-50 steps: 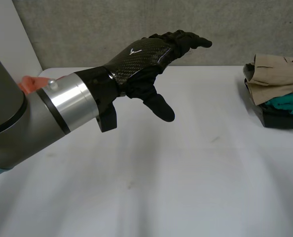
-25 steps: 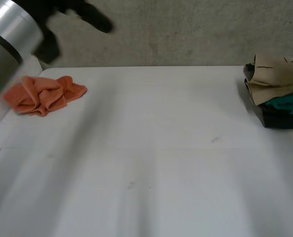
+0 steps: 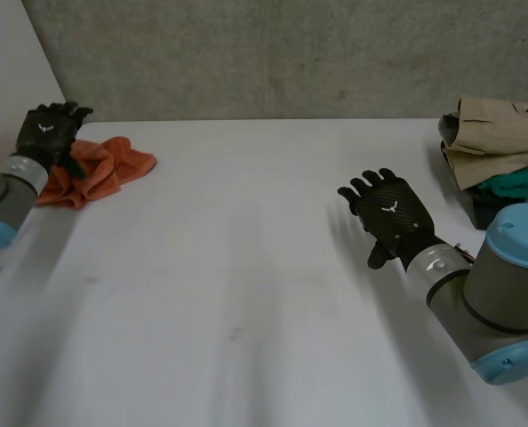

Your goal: Fold the laundry.

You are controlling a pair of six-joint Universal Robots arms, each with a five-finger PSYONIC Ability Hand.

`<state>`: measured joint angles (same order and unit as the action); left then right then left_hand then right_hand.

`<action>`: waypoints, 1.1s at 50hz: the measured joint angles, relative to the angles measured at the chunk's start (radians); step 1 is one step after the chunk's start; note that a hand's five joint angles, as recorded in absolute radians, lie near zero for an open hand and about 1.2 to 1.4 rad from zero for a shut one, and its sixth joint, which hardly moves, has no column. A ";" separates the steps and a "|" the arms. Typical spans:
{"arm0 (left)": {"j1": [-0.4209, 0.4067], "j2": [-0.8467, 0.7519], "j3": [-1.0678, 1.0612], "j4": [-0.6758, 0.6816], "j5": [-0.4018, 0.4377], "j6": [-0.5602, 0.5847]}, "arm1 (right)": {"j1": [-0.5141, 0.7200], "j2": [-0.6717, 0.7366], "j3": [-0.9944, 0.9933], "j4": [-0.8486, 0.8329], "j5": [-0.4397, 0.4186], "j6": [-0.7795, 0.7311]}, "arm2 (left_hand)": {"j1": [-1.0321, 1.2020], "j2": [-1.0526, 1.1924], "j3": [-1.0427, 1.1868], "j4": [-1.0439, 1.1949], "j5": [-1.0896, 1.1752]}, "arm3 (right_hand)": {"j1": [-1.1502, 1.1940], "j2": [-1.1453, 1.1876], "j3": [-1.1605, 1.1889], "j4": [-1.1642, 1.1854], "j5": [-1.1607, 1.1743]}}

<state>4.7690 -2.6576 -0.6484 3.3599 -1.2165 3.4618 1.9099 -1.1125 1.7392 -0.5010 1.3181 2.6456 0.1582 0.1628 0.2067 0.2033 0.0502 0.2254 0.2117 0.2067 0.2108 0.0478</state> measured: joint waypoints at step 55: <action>-0.303 0.676 -0.412 0.087 -0.012 -0.380 | -0.135 -0.048 -0.010 -0.099 0.033 0.083 | 0.974 1.033 0.983 0.997 0.902 | 0.000 0.000 0.000 0.000 0.000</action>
<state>4.4662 -1.9813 -1.0608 3.4470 -1.2290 3.0822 1.7749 -1.1609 1.7292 -0.6005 1.3509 2.7284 1.1322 1.1961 1.1895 1.2001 0.9518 0.2254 0.2117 0.2070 0.2107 0.0478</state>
